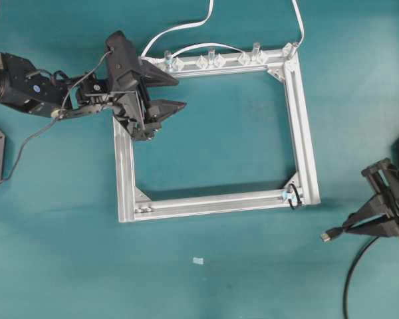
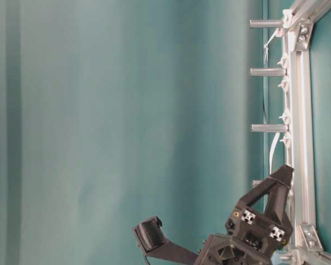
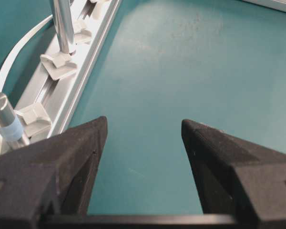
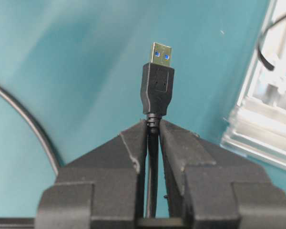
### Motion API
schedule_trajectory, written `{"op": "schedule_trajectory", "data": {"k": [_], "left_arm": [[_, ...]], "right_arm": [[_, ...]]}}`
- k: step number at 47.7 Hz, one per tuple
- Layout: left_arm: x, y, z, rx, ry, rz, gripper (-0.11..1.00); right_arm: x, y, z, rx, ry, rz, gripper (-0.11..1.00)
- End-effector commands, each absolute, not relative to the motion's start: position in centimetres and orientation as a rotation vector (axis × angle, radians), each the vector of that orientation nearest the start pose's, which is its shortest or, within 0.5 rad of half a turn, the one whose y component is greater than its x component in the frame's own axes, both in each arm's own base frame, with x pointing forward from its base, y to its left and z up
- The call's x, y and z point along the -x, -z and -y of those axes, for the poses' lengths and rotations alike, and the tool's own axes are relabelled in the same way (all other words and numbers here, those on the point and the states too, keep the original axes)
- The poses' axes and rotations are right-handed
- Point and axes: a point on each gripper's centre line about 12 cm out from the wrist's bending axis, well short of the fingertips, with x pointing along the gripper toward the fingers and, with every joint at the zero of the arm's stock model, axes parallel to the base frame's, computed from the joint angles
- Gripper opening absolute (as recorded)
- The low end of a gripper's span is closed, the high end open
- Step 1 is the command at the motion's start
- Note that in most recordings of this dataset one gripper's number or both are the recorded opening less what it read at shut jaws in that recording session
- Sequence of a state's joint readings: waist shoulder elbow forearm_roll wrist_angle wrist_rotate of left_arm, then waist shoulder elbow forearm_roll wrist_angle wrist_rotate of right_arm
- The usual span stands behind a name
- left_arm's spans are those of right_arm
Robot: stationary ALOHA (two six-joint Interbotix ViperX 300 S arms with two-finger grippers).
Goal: Insert the wire through the string loop located on the right side.
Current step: 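Lift the USB cable and carry it right toward the frame corner, then push the USB plug through the black zip-tie loop at the corner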
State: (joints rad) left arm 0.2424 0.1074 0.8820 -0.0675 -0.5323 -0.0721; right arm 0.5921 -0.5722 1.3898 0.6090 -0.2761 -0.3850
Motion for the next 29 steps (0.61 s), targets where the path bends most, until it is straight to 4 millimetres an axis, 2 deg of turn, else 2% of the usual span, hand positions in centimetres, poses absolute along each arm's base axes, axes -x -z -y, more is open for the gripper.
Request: {"op": "schedule_trajectory", "data": {"k": [1,29], "left_arm": [[-35.4,-12.9,-9.1,0.175,-0.298,-0.397,0.66],[-35.5,-13.0,-9.1,0.175,-0.298,-0.395,0.66]], "right_arm": [[-17.1,-13.0,-8.9,0.015,-0.348,-0.582,0.11],[-17.7,-12.4,-5.9,-0.02,-0.198,-0.593,0.11]]}}
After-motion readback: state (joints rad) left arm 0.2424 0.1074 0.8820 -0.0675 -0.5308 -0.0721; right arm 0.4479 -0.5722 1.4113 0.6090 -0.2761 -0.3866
